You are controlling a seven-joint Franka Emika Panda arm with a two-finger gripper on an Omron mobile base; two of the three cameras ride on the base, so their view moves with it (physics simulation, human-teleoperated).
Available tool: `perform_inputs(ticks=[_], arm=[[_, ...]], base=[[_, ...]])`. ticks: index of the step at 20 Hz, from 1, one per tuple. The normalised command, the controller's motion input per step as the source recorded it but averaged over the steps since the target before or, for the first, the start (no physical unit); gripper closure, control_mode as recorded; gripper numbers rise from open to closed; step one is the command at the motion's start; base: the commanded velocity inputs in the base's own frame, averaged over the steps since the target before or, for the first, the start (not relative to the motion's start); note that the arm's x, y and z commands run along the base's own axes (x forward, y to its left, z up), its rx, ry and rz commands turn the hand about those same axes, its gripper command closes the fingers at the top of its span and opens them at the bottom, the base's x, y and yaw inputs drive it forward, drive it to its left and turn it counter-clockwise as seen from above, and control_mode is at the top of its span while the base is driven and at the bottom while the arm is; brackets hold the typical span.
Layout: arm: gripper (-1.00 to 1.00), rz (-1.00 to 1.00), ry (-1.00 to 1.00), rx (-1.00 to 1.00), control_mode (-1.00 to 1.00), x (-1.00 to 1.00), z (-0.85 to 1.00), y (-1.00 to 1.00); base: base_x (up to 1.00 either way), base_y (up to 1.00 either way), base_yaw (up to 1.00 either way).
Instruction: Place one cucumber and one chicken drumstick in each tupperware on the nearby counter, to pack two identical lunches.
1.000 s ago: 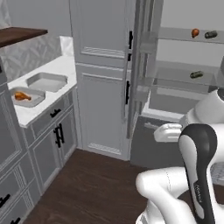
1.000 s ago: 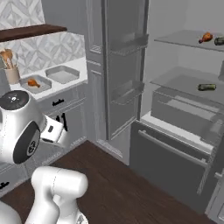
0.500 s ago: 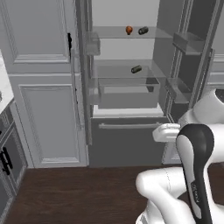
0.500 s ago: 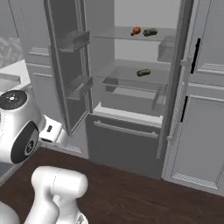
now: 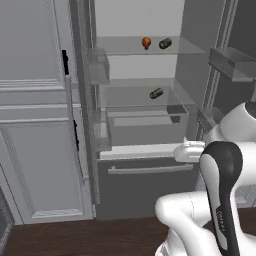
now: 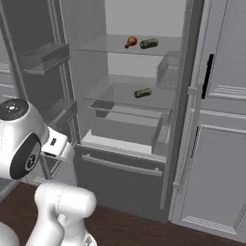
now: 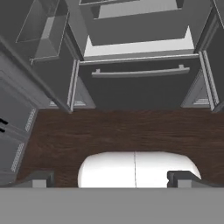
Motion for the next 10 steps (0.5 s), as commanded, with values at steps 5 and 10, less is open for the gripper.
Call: perform_inputs(ticks=[5, 10], arm=[[-1.0, 0.0, 0.0, 0.0, 1.0, 0.0, 0.0, 0.0], [-1.0, 0.0, 0.0, 0.0, 1.0, 0.0, 0.0, 0.0]], base=[[0.75, 0.02, -0.28], [0.29, 0.11, -0.25]])
